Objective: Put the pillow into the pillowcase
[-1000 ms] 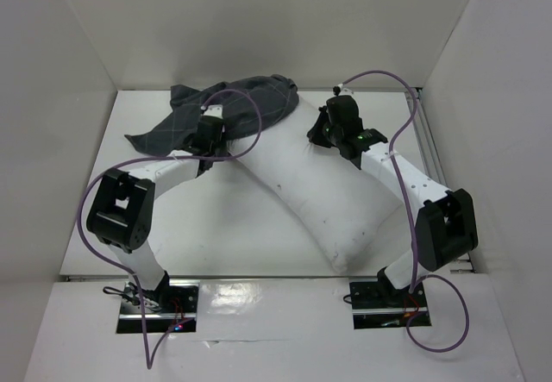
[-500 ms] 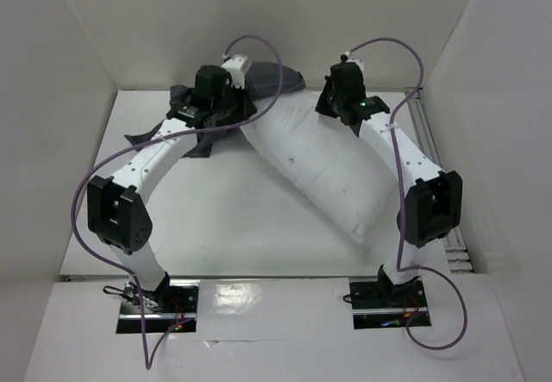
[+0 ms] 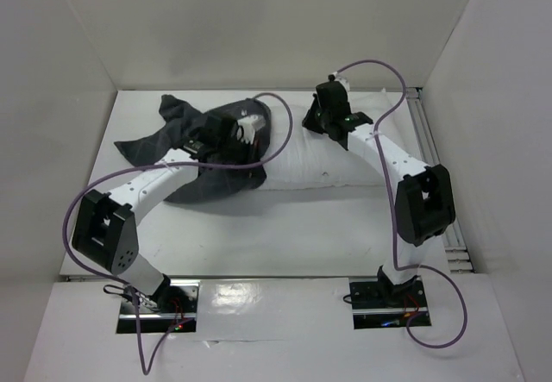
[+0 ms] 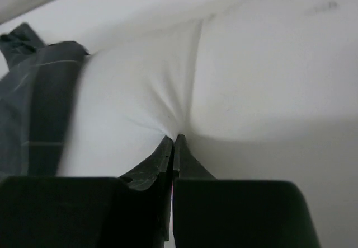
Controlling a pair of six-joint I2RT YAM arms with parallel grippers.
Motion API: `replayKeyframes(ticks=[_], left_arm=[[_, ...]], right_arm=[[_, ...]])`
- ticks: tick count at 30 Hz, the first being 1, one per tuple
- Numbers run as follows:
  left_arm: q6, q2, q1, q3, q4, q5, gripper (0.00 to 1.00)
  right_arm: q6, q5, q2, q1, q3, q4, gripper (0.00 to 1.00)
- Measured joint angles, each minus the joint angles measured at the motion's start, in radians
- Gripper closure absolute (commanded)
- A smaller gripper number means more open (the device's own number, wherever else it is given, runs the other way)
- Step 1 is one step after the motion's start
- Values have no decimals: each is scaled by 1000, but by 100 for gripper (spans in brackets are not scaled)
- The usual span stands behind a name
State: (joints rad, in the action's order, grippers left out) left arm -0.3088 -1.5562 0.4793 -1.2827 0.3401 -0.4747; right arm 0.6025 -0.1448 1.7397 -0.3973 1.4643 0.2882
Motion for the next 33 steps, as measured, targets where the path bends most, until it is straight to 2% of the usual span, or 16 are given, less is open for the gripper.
replayKeyframes(ticks=[2,3,4,7,9,13,15,17,18,19,20,21,22,23,26,33], left_arm=[[-13,-2,5,77,52,2,91],[-16,-2,10,97,74,2,60],[-14,-2,16,105,89,2,45],[-29,-2,29,69,136,-2,9],[-30,-2,36,7,190,2,0],[-29,-2,48,-164,282,43,0],[-26,6,49,-244,298,64,8],[-15,18,43,-300,312,78,37],[-11,26,38,-323,321,81,66],[-13,33,31,-337,325,86,78],[-7,41,20,-348,328,91,85],[-12,43,8,-360,333,103,85],[-17,42,-6,-375,339,123,58],[-19,30,-22,-394,344,148,43],[-69,-54,-63,-513,377,245,20],[-122,-494,-94,-1006,475,525,23]], right_arm=[[24,26,1,-21,-33,-12,100],[33,31,1,-31,-35,-16,100],[37,34,0,-38,-35,-24,100],[48,44,-4,-50,-40,-54,100],[51,48,-11,-56,-53,-65,100],[47,52,-44,-67,-83,-65,98],[35,55,-71,-78,-98,-53,77],[18,51,-93,-90,-99,-29,48],[7,51,-102,-94,-99,-19,34],[0,48,-111,-98,-98,-6,18],[-13,43,-121,-101,-95,8,14],[-27,38,-131,-104,-92,27,12],[-37,26,-140,-106,-83,55,10],[-47,10,-148,-109,-68,88,6],[-78,-67,-165,-109,-4,172,2],[-137,-276,-199,-50,114,336,0]])
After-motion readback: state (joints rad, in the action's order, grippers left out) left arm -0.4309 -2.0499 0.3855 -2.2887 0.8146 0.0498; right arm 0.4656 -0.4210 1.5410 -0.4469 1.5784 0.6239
